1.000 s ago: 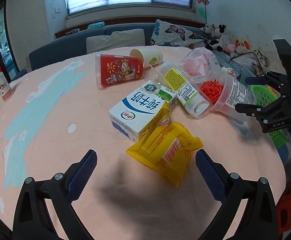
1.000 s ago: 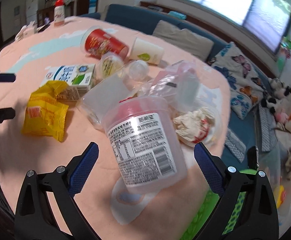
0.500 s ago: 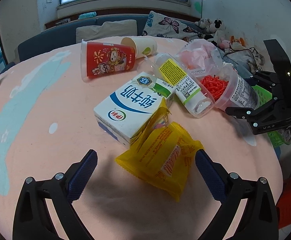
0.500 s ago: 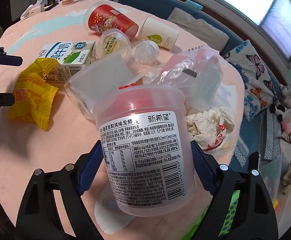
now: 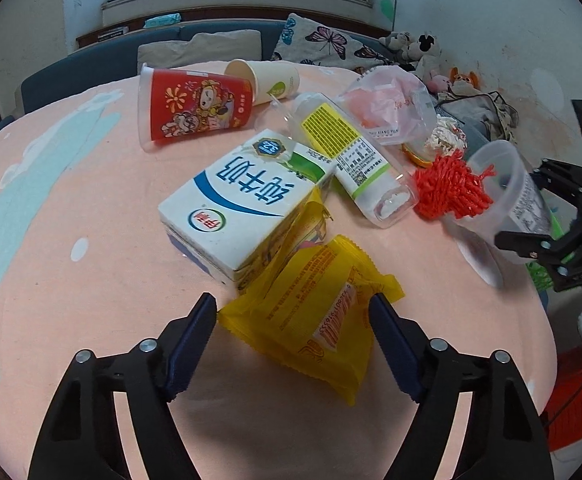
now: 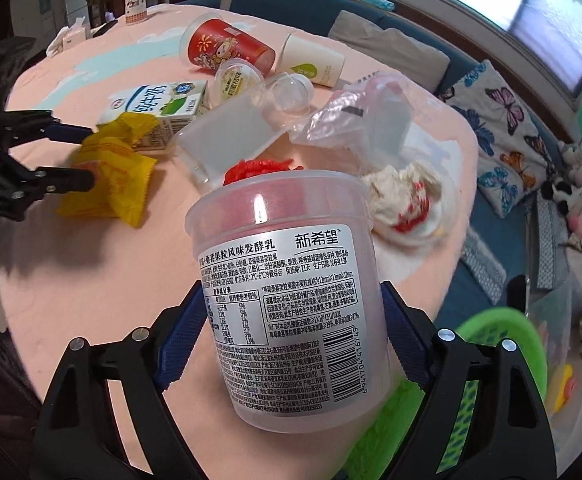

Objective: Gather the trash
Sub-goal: 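Grasp the yellow wrapper with the left tool while the right tool lifts the tub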

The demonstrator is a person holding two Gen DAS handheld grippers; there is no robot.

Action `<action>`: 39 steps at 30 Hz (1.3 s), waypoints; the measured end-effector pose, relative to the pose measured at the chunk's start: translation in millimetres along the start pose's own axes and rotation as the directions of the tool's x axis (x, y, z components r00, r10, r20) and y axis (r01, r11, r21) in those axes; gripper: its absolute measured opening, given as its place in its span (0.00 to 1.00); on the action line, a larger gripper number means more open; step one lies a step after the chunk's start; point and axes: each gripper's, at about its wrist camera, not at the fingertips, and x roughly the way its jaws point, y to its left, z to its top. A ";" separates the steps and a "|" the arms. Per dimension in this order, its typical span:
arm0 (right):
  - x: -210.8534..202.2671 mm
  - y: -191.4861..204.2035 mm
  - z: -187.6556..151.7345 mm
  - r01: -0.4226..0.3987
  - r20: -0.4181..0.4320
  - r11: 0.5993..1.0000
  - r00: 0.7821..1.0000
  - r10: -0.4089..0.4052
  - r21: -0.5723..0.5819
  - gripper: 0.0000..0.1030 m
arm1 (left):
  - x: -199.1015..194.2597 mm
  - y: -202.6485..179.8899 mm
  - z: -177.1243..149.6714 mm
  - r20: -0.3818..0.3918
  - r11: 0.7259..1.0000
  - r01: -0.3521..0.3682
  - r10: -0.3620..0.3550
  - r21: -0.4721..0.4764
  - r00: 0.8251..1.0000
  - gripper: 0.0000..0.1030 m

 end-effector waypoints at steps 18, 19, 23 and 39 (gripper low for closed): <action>-47.4 16.9 -41.6 0.042 0.034 0.998 0.998 -0.044 0.053 0.81 | -7.8 -18.0 -8.0 -0.004 0.996 0.083 -0.083 0.038 0.997 0.30; -50.3 17.7 -43.0 0.047 0.037 0.998 0.998 -0.049 0.053 0.81 | -10.0 -18.8 -8.3 -0.001 0.995 0.090 -0.090 0.039 0.996 0.29; -59.5 19.1 -48.7 0.050 0.048 0.997 0.997 -0.053 0.054 0.81 | -17.3 -23.5 -10.2 0.012 0.993 0.104 -0.105 0.051 0.994 0.20; -93.9 1.8 -80.1 0.040 0.137 0.974 0.988 -0.072 0.224 0.81 | -50.7 -40.0 -10.6 0.066 0.990 0.116 -0.121 0.079 0.990 0.17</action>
